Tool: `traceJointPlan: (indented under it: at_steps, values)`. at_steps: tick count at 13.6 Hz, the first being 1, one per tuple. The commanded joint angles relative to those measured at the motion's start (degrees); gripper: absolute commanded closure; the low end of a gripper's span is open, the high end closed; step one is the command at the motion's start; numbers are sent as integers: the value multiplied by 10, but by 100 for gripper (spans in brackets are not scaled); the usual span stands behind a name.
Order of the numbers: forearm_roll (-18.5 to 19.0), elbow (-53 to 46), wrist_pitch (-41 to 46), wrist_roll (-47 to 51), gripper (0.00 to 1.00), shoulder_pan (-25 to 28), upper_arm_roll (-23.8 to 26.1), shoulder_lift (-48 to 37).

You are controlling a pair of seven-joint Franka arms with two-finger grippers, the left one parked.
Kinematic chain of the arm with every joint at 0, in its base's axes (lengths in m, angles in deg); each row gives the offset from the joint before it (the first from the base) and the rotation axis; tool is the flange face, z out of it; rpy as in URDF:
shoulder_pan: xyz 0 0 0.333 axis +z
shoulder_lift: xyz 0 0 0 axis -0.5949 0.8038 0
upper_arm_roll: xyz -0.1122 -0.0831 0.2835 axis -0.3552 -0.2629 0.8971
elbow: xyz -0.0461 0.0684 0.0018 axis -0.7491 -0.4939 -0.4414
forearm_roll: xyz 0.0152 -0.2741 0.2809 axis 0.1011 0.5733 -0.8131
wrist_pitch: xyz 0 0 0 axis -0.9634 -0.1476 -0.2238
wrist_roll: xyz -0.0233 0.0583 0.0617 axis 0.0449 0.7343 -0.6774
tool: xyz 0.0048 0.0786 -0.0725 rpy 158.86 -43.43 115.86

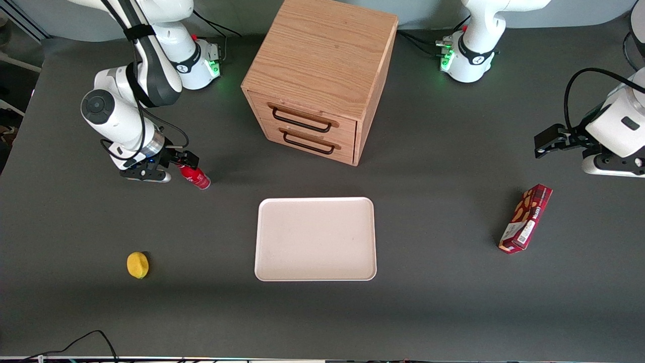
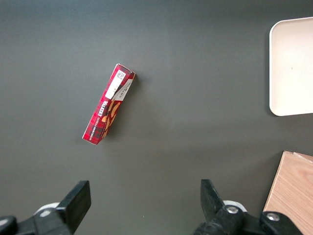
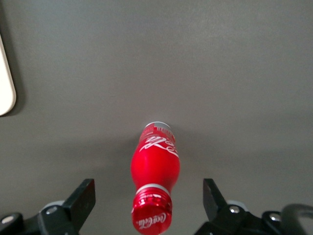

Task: Place coke bottle on tray
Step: 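Reach the right gripper down to the red Coca-Cola bottle and grasp it, then lift the bottle and carry it over the white tray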

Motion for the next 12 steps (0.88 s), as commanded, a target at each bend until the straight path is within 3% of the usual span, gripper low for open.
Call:
traceJointPlan:
  at_steps: [1,2,3,8,9,12]
  values:
    - [-2,16,-16,7,72,1,0,-11]
    - [-2,14,-15,7,93,1,0,-11]
    - [-2,12,-15,7,100,2,1,-11]
    - [-2,-5,-4,9,100,2,10,-17]
    - [-2,-24,27,9,100,2,10,-24]
    - [-2,-178,228,5,100,1,10,-30]
